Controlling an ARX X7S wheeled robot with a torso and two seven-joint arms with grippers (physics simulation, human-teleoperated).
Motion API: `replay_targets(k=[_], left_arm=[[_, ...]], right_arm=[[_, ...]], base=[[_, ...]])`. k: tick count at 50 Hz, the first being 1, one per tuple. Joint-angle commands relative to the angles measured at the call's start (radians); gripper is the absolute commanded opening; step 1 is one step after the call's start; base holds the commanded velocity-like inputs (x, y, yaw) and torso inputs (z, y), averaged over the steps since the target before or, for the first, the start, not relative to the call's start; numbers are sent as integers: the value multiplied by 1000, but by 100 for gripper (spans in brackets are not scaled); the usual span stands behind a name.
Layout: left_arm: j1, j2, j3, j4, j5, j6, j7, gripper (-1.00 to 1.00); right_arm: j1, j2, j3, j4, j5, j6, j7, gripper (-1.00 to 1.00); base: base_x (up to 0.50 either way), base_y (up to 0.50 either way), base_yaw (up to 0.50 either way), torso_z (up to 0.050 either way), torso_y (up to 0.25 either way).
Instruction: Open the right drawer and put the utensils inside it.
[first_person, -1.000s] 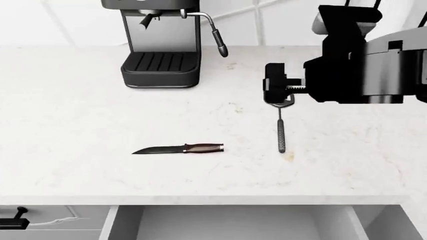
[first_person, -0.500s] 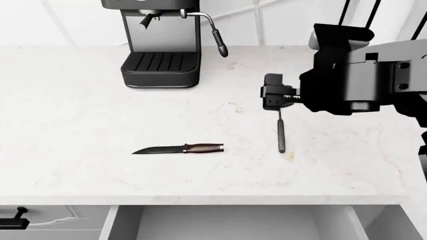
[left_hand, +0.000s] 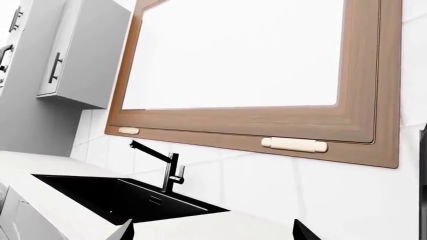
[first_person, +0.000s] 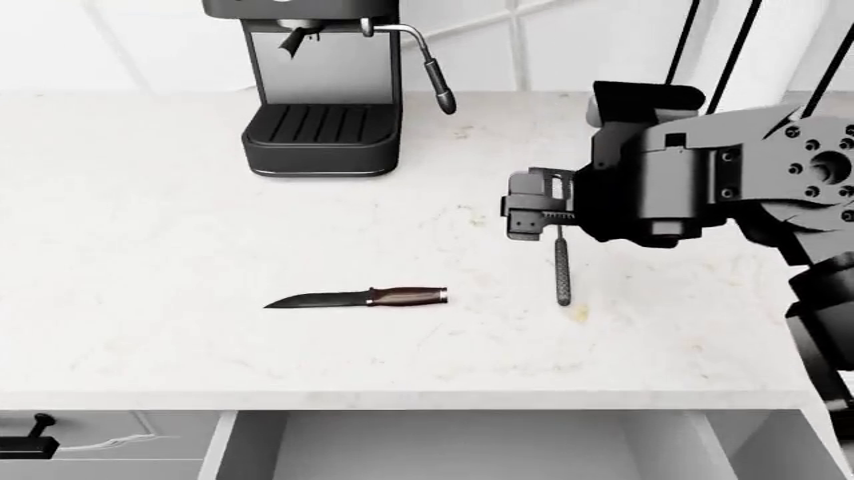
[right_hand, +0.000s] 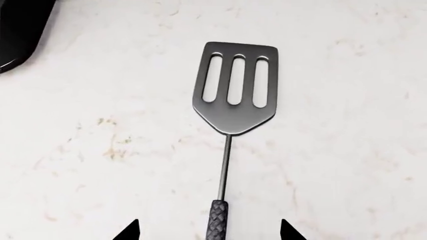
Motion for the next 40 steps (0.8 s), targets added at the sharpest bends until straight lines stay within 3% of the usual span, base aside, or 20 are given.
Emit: replay_targets(k=[1, 40], left_arm=[[3, 3, -6, -1, -6, 4, 3, 100], [2, 2, -3, -1, -1, 4, 4, 100]], right_arm=[[-19, -9, -22, 14, -20, -2, -9, 100], [-48, -44, -81, 109, -135, -33, -133, 100]], base=[[0, 0, 0, 0, 0], [0, 0, 0, 0, 0]])
